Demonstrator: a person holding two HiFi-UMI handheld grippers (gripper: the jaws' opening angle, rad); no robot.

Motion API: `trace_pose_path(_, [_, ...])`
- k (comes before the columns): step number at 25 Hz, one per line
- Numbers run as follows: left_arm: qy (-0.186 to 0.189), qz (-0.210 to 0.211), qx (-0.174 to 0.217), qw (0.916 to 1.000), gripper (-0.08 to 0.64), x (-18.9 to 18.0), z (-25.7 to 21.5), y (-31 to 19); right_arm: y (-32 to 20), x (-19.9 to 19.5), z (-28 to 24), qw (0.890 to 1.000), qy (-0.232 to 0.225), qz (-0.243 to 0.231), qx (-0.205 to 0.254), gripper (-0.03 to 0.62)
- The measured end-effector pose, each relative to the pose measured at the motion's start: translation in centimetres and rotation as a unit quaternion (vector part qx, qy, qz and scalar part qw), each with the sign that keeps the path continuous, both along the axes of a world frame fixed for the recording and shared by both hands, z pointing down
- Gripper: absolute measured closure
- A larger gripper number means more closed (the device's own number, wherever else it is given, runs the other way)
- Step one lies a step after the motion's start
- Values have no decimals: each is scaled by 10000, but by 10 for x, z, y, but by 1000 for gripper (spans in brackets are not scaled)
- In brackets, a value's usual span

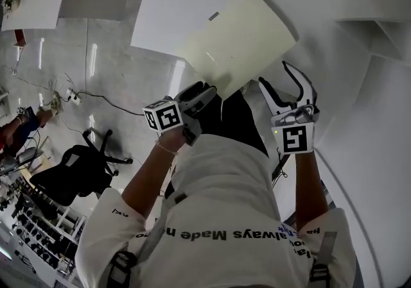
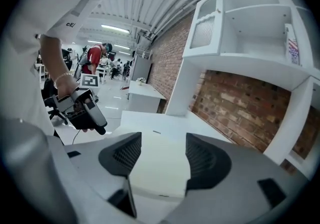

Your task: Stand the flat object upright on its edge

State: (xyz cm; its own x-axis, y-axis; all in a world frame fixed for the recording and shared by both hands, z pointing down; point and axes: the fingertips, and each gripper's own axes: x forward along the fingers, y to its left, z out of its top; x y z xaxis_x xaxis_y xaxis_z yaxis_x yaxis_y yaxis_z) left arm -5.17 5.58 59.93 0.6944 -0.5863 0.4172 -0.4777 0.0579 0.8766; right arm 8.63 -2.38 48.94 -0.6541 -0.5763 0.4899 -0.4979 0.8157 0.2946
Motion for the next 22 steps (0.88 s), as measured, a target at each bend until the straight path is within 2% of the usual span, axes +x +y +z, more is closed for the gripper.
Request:
trace_pose_path(5, [541, 15, -291, 9981, 209, 11, 32, 17, 3, 1, 30, 9995, 211, -248, 2, 330])
trace_pose_path(10, [878, 224, -400, 9951, 178, 30, 48, 31, 8, 6, 57, 9965, 603, -572, 10, 314])
trace_pose_path(17, [1428, 491, -274, 9881, 175, 49, 69, 34, 18, 11, 105, 9847, 1303, -1157, -57, 307])
trace_pose_path(22, [1690, 438, -79, 9846, 176, 56, 65, 24, 16, 19, 137, 9759, 1732, -1324, -53, 304])
